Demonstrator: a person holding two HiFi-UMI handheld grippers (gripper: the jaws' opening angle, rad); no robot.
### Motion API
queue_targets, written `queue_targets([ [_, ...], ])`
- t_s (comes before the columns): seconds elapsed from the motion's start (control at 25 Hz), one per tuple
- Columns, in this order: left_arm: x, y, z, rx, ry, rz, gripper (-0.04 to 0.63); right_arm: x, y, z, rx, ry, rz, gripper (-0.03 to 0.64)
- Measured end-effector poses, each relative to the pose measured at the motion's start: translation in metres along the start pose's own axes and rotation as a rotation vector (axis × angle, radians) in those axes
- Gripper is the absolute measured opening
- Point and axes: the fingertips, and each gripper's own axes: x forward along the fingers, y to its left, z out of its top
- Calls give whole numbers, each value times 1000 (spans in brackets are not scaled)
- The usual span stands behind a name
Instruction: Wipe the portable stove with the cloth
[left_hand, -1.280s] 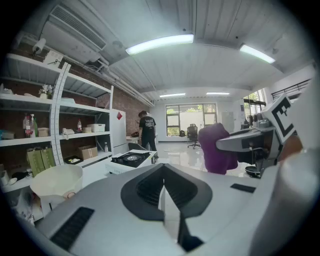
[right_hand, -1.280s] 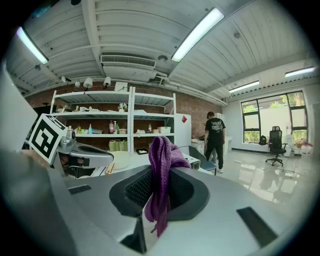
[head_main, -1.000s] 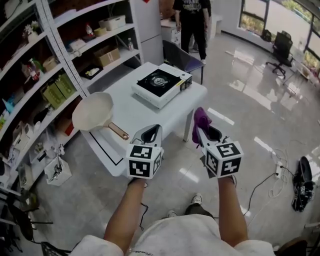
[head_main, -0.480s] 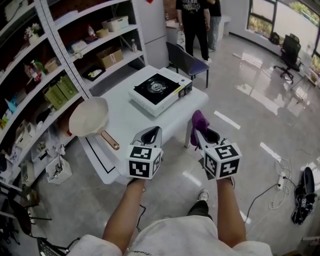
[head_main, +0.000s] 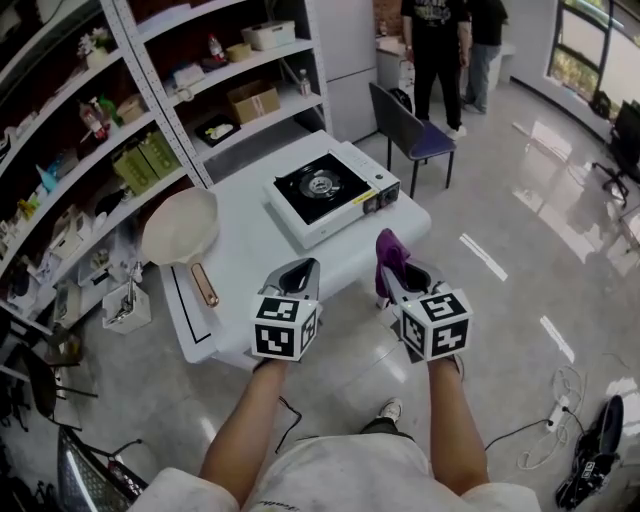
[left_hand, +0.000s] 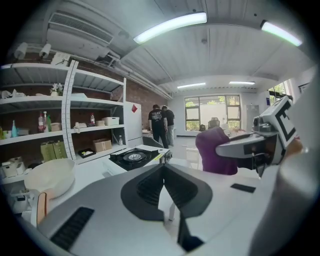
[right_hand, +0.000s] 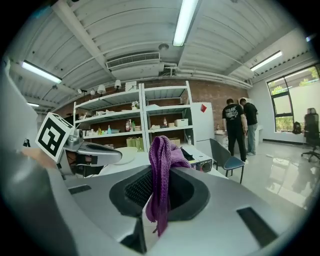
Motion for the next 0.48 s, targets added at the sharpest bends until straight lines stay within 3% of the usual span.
queue_targets([
  [0.48,37,-2,9,-41,22,193,5,41,-46,2,-39,42,213,60],
])
